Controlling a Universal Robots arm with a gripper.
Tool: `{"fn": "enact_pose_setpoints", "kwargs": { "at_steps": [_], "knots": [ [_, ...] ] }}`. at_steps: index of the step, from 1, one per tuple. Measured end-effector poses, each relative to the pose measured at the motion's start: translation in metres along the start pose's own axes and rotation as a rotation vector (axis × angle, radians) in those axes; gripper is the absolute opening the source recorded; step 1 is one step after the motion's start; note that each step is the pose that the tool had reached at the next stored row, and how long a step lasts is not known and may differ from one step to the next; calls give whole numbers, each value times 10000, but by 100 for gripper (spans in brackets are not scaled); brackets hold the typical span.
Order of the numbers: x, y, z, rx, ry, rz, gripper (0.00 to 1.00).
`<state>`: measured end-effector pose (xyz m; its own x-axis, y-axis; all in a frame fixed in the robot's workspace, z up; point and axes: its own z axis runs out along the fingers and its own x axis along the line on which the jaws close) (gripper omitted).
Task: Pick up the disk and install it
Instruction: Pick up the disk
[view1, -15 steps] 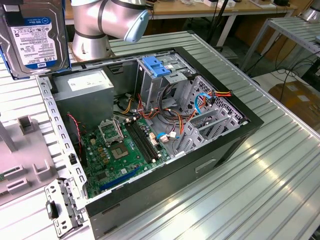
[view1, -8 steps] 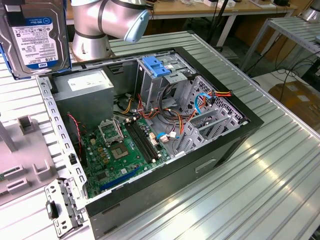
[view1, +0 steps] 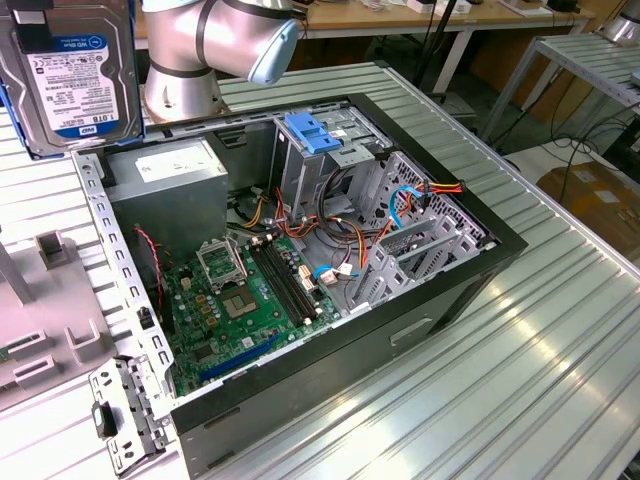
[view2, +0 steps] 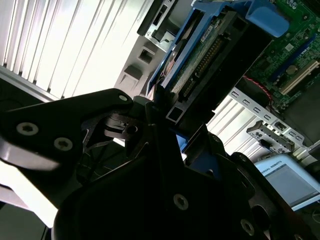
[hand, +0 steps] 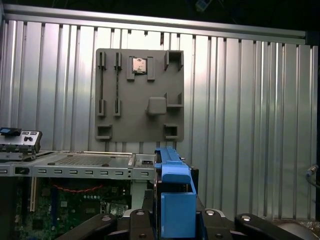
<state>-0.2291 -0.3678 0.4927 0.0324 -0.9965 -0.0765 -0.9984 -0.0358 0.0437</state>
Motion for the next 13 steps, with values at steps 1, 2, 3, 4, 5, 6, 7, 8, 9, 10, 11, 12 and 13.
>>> {"fn": "enact_pose_setpoints", "kwargs": {
  "at_steps": [1, 2, 3, 4, 5, 6, 7, 8, 9, 10, 11, 12, 13],
  "knots": [
    [0, -2, 0, 1, 1, 0, 37],
    [0, -5, 0, 0, 2, 0, 37],
    [1, -12, -1, -1, 6, -1, 37],
    [2, -16, 0, 0, 8, 0, 37],
    [2, -18, 0, 0, 9, 0, 37],
    [2, -22, 0, -1, 11, 0, 37],
    [3, -26, 0, -1, 12, 0, 37],
    [4, -29, -1, -1, 14, 1, 37],
    [5, -33, 0, 0, 14, 1, 37],
    [5, -38, -1, -1, 17, 1, 37],
    [6, -43, 0, -1, 22, 2, 37],
    [6, -48, -1, -1, 25, 1, 37],
    [7, -52, -1, -2, 28, 0, 37]
  ]
}}
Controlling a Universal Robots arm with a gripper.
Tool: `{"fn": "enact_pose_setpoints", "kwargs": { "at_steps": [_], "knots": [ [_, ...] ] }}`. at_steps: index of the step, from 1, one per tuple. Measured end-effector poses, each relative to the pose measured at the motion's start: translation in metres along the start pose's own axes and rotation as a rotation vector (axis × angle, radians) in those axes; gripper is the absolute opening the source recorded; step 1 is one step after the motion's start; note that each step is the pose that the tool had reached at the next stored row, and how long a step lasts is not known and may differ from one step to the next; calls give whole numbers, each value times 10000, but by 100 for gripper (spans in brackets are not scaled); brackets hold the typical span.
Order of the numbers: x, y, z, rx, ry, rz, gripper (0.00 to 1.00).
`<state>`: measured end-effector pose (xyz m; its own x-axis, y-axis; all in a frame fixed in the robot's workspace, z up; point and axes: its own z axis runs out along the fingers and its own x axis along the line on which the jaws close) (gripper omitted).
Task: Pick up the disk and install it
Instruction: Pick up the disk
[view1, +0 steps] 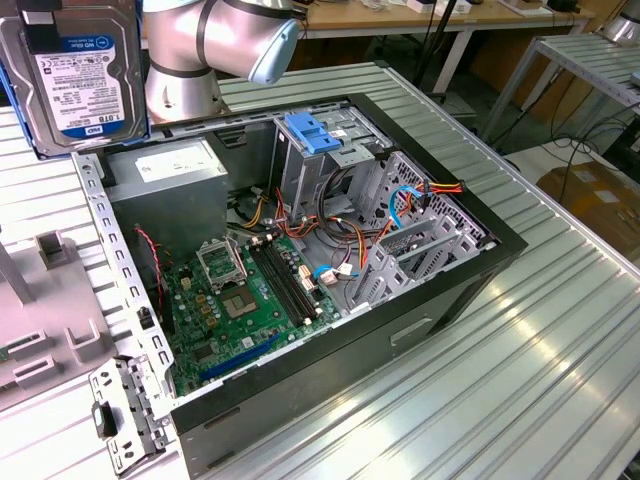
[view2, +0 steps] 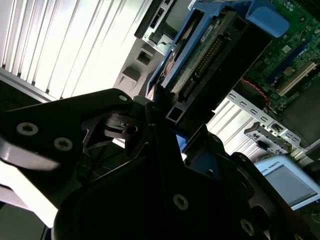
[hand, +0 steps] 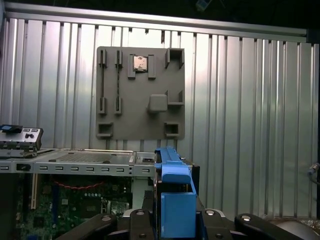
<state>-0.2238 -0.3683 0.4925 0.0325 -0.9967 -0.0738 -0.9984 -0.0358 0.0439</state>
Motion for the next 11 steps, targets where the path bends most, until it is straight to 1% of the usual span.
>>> {"fn": "enact_pose_setpoints", "kwargs": {
  "at_steps": [5, 11],
  "knots": [
    [2, -21, 0, 0, 19, 2, 37],
    [4, -65, 0, -1, 45, 2, 37]
  ]
}}
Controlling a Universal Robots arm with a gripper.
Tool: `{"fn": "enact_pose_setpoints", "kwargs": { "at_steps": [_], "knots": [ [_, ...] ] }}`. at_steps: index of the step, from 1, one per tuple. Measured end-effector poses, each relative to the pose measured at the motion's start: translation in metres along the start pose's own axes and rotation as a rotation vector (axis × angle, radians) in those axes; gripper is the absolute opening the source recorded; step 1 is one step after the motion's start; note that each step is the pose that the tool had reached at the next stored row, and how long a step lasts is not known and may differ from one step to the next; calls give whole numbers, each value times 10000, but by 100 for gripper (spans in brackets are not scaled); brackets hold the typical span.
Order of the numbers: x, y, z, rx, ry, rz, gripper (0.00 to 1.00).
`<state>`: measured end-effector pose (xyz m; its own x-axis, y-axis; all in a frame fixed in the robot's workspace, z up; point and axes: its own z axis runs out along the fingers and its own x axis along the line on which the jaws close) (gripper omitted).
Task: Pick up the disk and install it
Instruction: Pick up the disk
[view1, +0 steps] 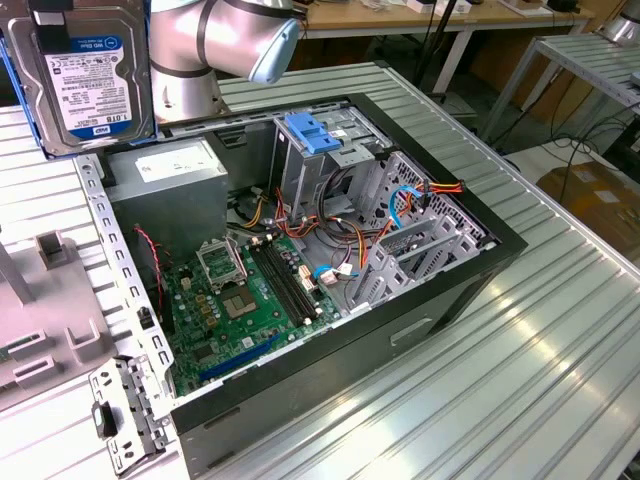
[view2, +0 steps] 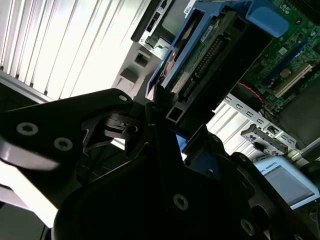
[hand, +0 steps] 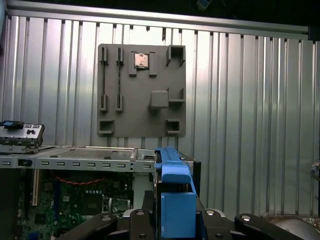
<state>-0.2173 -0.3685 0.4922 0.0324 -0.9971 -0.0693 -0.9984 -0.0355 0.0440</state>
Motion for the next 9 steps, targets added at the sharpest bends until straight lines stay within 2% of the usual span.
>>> {"fn": "enact_pose_setpoints", "kwargs": {
  "at_steps": [9],
  "knots": [
    [17, -60, 1, -1, 21, 2, 37]
  ]
}}
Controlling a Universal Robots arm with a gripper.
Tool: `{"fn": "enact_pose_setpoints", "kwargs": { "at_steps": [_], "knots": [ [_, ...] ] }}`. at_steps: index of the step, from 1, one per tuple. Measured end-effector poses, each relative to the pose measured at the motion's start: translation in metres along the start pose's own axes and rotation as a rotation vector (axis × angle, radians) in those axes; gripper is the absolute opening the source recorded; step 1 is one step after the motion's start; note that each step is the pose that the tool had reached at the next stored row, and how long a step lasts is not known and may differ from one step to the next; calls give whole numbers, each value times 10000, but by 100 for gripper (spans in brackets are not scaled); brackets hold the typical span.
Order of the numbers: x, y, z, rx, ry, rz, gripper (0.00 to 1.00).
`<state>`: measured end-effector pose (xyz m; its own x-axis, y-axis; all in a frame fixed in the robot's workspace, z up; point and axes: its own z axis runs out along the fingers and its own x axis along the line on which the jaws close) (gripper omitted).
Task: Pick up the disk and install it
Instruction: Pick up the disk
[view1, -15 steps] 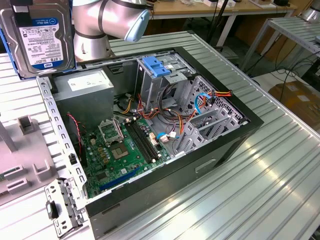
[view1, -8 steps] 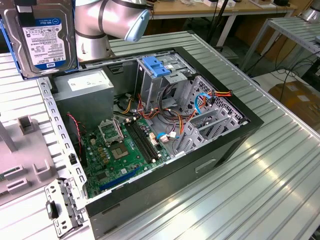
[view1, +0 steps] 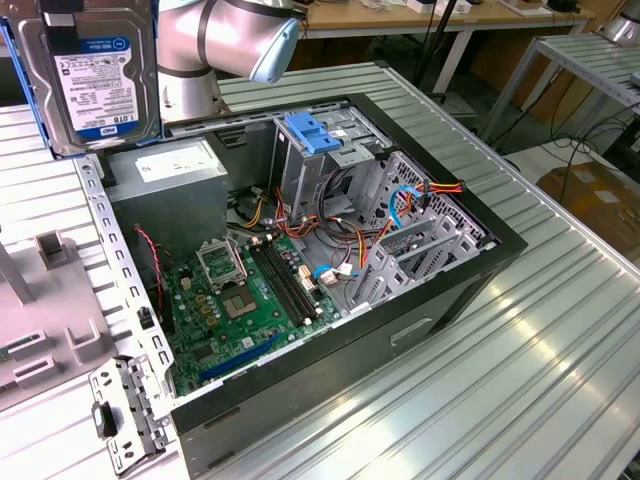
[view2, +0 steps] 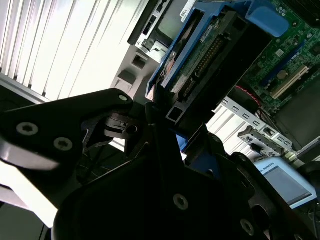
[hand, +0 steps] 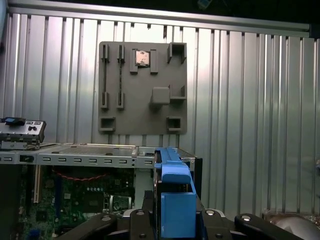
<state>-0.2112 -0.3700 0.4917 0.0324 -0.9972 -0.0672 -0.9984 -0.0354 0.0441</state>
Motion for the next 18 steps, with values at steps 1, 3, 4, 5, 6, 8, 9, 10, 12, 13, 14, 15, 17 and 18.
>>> {"fn": "enact_pose_setpoints", "kwargs": {
  "at_steps": [1, 3, 4, 5, 6, 8, 9, 10, 12, 13, 14, 15, 17, 18],
  "knots": [
    [2, -4, 0, 0, 1, 0, 37],
    [6, -13, 0, 0, 2, 0, 37],
    [9, -17, 0, 0, 3, 0, 37],
    [20, -31, 0, 0, 3, 0, 37],
    [26, -38, 1, 1, 3, 0, 37],
    [32, -51, 1, 0, 4, 0, 37],
    [34, -59, 1, 0, 5, 0, 37],
    [36, -69, 2, 0, 7, 0, 37],
    [39, -87, 2, -1, 13, 0, 37],
    [40, -93, 2, -1, 15, 1, 37],
    [41, -97, 2, 0, 18, 0, 37],
    [42, -101, 2, 0, 19, 1, 37],
    [44, -106, 2, -1, 23, 1, 37],
    [45, -109, 3, -1, 24, 1, 37]
  ]
}}
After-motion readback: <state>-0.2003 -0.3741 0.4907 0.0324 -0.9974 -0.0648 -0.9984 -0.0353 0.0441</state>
